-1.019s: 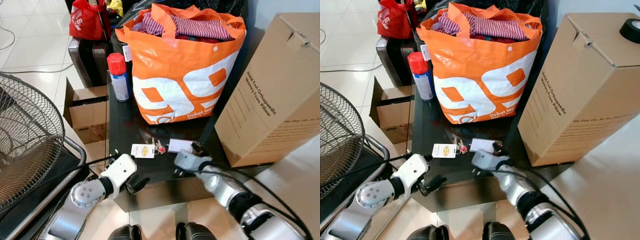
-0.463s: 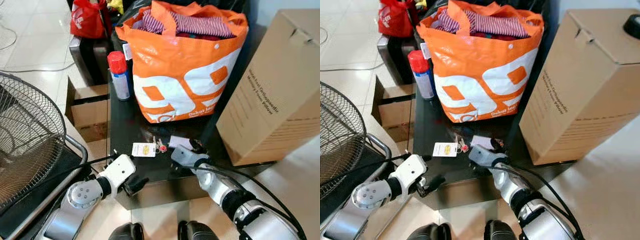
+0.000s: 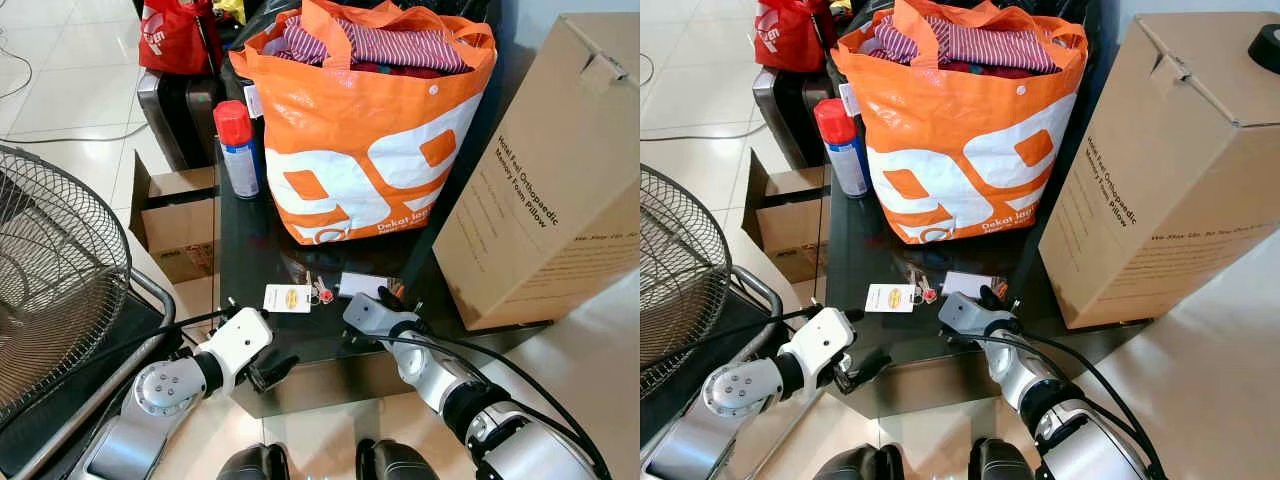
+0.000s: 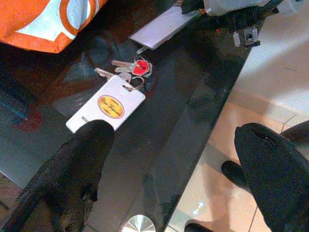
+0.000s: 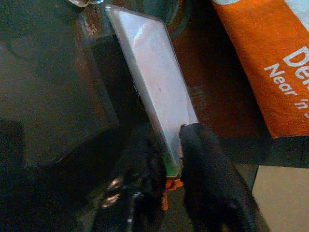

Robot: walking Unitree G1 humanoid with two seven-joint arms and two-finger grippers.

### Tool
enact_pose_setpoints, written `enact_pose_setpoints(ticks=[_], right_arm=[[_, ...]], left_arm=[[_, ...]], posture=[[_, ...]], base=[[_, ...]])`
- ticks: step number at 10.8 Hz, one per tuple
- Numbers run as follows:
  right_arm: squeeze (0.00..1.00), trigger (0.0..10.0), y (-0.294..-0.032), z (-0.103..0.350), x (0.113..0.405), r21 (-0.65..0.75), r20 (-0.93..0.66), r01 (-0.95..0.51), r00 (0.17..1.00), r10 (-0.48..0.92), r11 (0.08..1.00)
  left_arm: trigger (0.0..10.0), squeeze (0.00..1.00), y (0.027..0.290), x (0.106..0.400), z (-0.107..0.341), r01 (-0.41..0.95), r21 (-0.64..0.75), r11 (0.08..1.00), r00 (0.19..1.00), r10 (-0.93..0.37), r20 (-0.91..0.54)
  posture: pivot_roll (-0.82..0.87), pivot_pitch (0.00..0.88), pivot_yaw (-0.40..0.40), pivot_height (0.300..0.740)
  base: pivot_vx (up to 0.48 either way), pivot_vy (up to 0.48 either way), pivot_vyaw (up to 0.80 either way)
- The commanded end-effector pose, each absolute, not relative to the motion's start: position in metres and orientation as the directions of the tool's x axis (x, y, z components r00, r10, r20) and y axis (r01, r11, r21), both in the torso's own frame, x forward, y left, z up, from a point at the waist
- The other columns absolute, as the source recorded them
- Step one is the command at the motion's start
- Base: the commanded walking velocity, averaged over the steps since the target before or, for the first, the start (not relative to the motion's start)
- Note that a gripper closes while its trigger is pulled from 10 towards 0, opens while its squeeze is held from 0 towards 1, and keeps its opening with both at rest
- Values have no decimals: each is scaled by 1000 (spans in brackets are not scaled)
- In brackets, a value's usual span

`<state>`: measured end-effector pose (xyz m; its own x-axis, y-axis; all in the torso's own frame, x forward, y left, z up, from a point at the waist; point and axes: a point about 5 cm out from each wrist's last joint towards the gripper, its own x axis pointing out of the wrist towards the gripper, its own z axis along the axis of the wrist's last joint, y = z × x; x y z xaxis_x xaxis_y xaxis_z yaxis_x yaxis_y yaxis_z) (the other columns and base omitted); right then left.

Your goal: Hang keys on a hook

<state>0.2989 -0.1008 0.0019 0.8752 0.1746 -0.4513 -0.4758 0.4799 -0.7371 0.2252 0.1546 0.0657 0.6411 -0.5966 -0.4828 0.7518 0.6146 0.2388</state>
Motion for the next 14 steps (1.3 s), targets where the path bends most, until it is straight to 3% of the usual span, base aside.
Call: enact_pose_setpoints(ticks=[1,5,6,7,8,10,12,14], right_arm=[[0,0,-102,2,299,-732,-453,-473,876,168,491],[0,0,-102,6,303,-733,-429,-457,885,178,505],[0,0,-104,13,308,-736,-395,-433,899,189,521],[0,0,-105,23,315,-734,-348,-408,913,215,543],[0,0,-106,33,319,-726,-309,-410,912,270,552],[0,0,-107,60,321,-683,-236,-487,852,467,544],[0,0,-109,88,313,-656,-192,-581,746,638,482],[0,0,-113,102,302,-678,-219,-630,665,714,379]], left_arm=[[10000,0,155,223,65,756,231,612,634,-598,-491],[10000,0,155,227,68,740,238,630,655,-592,-469],[10000,0,157,234,74,718,295,630,689,-585,-429],[10000,145,162,244,83,677,364,639,735,-564,-377],[10000,1000,165,250,90,683,406,608,730,-583,-356],[10000,1000,173,266,118,683,470,559,716,-642,-276],[10000,1000,178,286,146,683,521,512,689,-689,-226],[10000,1000,170,298,168,749,529,399,582,-777,-239]], posture=[[-63,180,10,740],[-62,163,10,740],[-60,140,7,740],[-59,109,4,740],[-61,81,2,740],[-77,14,13,740],[-85,0,24,740],[-95,0,40,740]], base=[[0,0,0],[0,0,0],[0,0,0],[0,0,0],[0,0,0],[0,0,0],[0,0,0],[0,0,0]])
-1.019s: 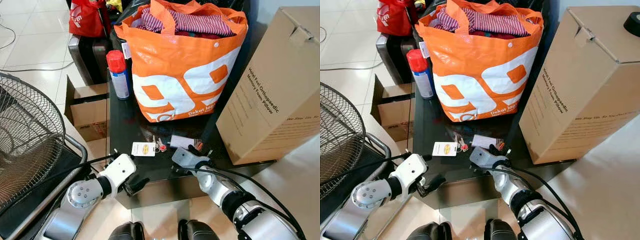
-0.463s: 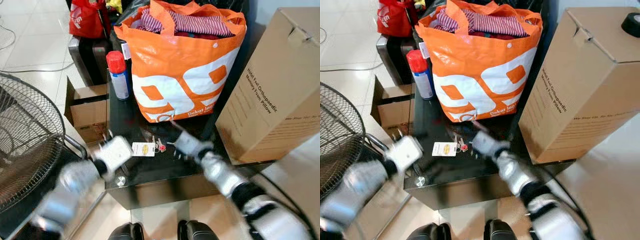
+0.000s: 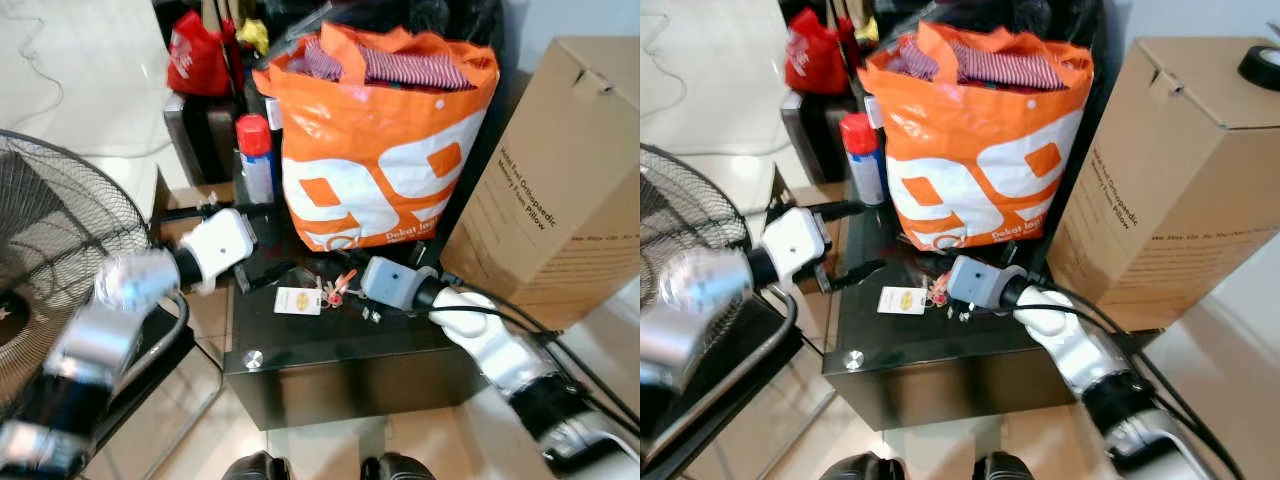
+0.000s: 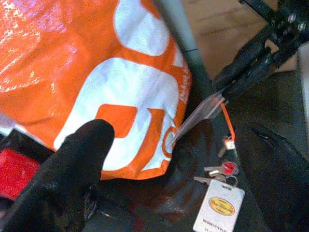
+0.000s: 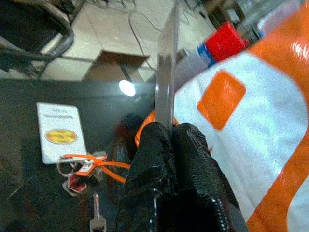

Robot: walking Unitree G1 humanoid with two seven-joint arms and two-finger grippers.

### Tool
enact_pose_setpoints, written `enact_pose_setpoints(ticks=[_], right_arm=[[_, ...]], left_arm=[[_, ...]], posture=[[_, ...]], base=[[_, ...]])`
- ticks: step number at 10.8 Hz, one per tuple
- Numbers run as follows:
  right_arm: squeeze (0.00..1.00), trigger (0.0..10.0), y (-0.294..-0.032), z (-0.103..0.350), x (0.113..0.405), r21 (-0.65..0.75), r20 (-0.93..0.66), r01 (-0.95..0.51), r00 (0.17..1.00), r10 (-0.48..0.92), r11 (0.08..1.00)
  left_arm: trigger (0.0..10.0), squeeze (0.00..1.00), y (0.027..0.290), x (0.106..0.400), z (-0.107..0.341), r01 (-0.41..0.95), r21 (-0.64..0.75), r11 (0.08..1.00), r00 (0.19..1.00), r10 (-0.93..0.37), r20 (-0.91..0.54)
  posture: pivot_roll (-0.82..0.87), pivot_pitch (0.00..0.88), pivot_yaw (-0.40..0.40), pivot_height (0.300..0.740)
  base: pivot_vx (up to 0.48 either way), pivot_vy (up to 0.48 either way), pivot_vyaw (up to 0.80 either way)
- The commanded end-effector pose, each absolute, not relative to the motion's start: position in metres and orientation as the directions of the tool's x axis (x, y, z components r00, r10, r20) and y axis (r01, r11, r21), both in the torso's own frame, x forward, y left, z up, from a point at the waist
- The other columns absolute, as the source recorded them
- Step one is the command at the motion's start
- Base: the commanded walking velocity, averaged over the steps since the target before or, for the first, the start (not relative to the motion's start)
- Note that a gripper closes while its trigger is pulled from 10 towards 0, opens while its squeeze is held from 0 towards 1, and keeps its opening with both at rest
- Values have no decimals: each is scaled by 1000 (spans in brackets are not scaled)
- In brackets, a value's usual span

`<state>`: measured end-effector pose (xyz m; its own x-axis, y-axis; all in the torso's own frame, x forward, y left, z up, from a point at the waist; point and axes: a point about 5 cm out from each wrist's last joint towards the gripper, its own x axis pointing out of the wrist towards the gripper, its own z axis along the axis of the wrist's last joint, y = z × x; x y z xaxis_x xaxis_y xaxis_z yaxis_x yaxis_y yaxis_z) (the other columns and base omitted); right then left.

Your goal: Hang keys on a hook

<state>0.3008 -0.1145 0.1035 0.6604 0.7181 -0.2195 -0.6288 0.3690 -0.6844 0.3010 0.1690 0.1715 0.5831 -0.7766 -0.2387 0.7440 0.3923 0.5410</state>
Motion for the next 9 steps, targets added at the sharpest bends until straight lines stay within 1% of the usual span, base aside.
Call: enact_pose_setpoints(ticks=[1,2,3,4,5,6,7,8,9], right_arm=[[0,0,-115,109,297,-672,-219,-649,635,741,358],[0,0,-115,115,291,-673,-213,-656,615,759,343],[0,0,-116,118,286,-667,-222,-668,600,768,329],[0,0,-118,120,282,-669,-237,-674,593,769,313],[0,0,-120,121,279,-670,-248,-675,595,765,308],[0,0,-120,126,275,-663,-243,-682,587,772,309],[0,0,-120,127,272,-660,-248,-690,575,780,298],[0,0,-118,130,269,-655,-253,-700,556,791,283],[0,0,-118,132,268,-656,-255,-703,551,795,276]], left_arm=[[10000,1000,172,302,169,768,537,349,553,-784,-281],[10000,969,173,306,170,789,521,327,528,-794,-302],[10000,0,168,308,171,829,466,310,479,-823,-304],[10000,0,159,304,171,882,396,256,390,-868,-307],[10000,0,155,301,169,899,379,218,345,-887,-308],[10000,0,154,307,162,875,435,213,373,-869,-325],[10000,0,153,311,158,873,444,202,373,-864,-339],[10000,0,148,316,155,885,418,204,360,-870,-337],[10000,0,140,319,154,901,395,182,327,-882,-340]], posture=[[-98,0,45,740],[-99,0,43,740],[-103,0,43,740],[-119,0,52,740],[-124,0,54,740],[-130,0,54,740],[-130,0,49,740],[-133,0,47,740],[-138,0,47,740]], base=[[0,0,0],[0,0,0],[0,0,0],[0,0,0],[0,0,0],[0,0,0],[0,0,0],[0,0,0],[0,0,0]])
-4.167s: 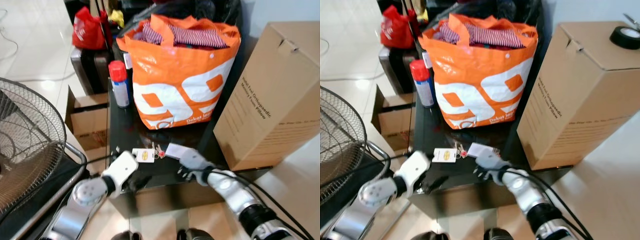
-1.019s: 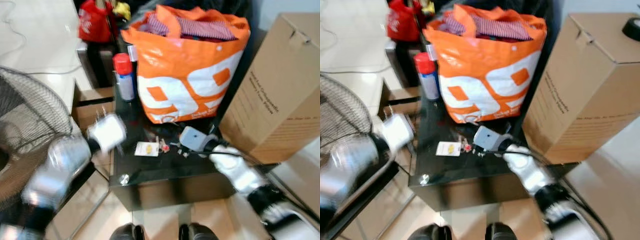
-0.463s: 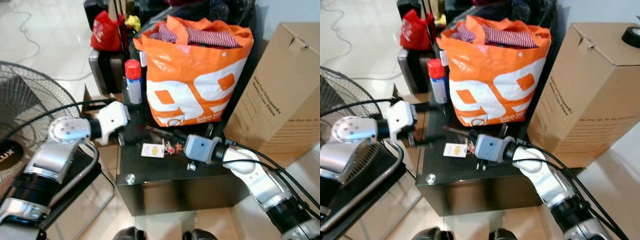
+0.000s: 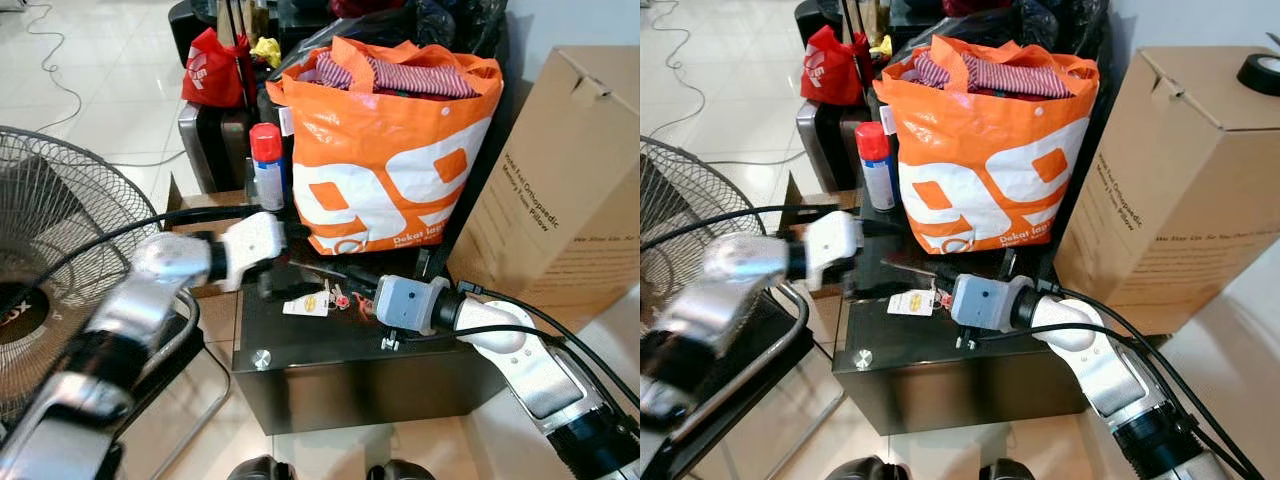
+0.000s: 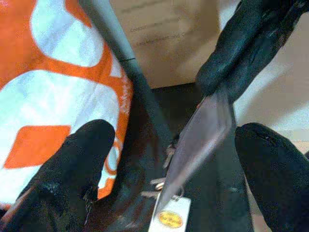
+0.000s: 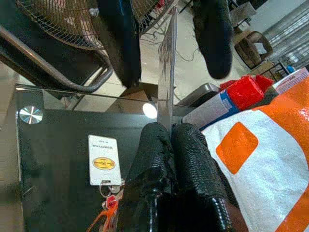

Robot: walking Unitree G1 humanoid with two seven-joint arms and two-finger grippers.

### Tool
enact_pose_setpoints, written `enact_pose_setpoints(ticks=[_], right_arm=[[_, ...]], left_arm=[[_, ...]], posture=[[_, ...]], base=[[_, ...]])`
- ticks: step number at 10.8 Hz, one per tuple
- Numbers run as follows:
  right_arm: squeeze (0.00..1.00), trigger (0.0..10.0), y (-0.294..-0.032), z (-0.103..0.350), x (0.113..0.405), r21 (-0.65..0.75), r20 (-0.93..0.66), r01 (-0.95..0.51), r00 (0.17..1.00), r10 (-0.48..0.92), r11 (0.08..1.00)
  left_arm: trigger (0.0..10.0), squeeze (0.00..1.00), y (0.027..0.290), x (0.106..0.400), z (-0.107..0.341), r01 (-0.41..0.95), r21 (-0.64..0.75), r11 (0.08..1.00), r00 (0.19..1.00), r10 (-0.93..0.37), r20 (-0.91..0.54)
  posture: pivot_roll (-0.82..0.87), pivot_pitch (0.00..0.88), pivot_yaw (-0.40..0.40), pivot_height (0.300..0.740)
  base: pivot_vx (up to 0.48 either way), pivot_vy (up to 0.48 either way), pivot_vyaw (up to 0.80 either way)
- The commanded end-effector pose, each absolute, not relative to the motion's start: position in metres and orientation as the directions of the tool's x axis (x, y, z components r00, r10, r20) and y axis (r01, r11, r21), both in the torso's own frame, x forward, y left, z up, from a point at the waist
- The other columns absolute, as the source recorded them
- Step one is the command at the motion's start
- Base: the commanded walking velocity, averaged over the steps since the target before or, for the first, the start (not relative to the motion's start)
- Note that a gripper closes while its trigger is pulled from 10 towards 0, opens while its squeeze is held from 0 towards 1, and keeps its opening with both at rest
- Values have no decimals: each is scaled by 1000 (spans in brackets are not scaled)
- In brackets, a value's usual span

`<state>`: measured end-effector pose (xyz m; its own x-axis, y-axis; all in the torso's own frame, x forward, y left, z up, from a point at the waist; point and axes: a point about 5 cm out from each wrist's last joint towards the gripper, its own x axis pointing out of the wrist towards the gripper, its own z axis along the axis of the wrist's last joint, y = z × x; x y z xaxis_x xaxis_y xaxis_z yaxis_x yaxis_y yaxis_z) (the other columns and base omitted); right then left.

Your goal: Hang keys on a hook

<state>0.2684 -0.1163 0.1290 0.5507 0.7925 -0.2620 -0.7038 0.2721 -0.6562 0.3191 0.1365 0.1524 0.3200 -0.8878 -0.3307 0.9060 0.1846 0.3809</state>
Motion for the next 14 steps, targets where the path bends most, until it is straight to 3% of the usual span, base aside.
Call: enact_pose_setpoints(ticks=[1,5,14], right_arm=[[0,0,-118,134,268,-664,-258,-697,553,792,271],[0,0,-118,137,266,-661,-267,-703,547,794,262],[0,0,-113,140,264,-658,-261,-711,526,809,249]], left_arm=[[0,0,130,319,152,920,367,137,271,-899,-344],[0,0,121,318,143,950,307,51,174,-906,-387],[0,0,118,327,141,894,448,32,245,-871,-426]], posture=[[-142,0,47,740],[-156,0,54,740],[-152,0,53,740]], base=[[0,0,0],[0,0,0],[0,0,0]])
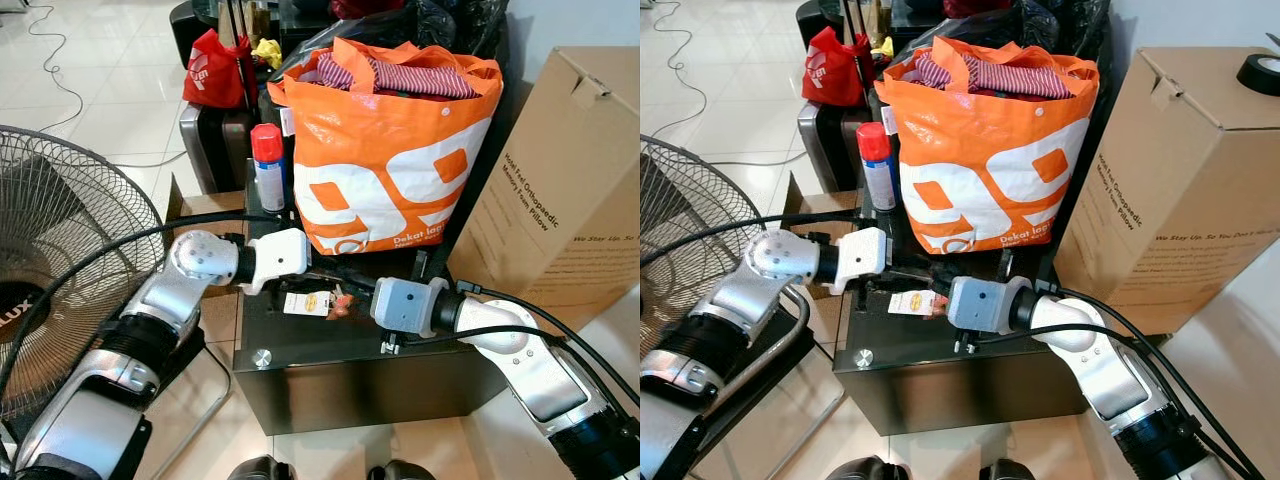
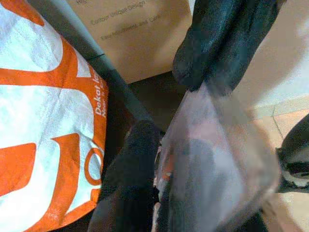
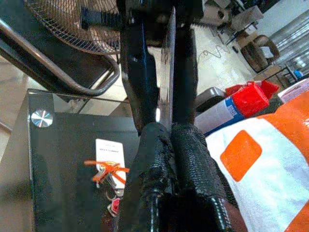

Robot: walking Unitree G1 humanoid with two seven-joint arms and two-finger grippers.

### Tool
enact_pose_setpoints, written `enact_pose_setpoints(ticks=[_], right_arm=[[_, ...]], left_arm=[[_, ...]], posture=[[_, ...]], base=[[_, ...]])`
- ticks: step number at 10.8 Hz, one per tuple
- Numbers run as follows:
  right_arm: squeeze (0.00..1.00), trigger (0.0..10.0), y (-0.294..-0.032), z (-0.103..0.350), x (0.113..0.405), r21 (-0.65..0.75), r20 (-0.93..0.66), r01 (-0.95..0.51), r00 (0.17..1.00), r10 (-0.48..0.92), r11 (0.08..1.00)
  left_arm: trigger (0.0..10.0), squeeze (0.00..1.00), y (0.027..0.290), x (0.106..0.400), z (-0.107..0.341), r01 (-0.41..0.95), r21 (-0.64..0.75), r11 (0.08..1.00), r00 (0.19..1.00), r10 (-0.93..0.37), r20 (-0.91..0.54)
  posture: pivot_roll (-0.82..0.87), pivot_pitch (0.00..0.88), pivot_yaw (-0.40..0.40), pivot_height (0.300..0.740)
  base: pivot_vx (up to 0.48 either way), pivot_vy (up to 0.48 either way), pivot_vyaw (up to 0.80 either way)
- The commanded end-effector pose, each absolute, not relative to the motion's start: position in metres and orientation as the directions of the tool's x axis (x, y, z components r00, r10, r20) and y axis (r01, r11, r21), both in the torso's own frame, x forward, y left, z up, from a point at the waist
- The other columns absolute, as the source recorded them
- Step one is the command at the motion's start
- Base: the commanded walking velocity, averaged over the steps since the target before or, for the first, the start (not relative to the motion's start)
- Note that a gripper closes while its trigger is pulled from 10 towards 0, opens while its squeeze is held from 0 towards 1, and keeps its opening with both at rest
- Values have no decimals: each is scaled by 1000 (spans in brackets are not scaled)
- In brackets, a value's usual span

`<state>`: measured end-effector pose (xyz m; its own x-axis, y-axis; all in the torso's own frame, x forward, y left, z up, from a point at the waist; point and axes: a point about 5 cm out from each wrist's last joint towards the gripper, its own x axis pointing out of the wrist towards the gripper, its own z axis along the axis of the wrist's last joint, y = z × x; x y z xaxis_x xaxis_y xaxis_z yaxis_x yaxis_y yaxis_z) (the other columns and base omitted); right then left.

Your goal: Hang keys on a hook

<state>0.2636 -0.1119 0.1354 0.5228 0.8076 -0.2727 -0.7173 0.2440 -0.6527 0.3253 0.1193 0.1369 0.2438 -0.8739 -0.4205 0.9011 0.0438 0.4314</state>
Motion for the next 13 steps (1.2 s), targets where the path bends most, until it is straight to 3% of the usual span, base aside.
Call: enact_pose_setpoints(ticks=[1,8,10,11,12,13], right_arm=[[0,0,-113,141,264,-660,-262,-710,526,809,247],[0,0,-112,142,264,-662,-258,-708,523,812,245],[0,0,-112,142,263,-661,-255,-709,520,815,246],[0,1216,-110,142,262,-664,-252,-707,519,816,245],[0,10000,-110,143,262,-665,-246,-705,519,818,247],[184,10000,-108,145,262,-642,-228,-717,515,826,269]], left_arm=[[0,0,118,328,141,886,463,39,258,-870,-421],[0,0,118,330,139,863,504,24,277,-858,-433],[0,0,118,337,141,814,577,65,363,-832,-419],[0,0,119,340,143,793,603,88,400,-822,-406],[0,0,119,342,144,775,622,115,431,-816,-386],[0,0,119,345,145,759,636,140,458,-809,-370]], posture=[[-152,0,52,740],[-150,0,49,740],[-151,0,48,740],[-151,0,48,740],[-150,0,48,740],[-150,0,47,740]], base=[[0,0,0],[0,0,0],[0,0,0],[0,0,0],[0,0,0],[0,0,0]])
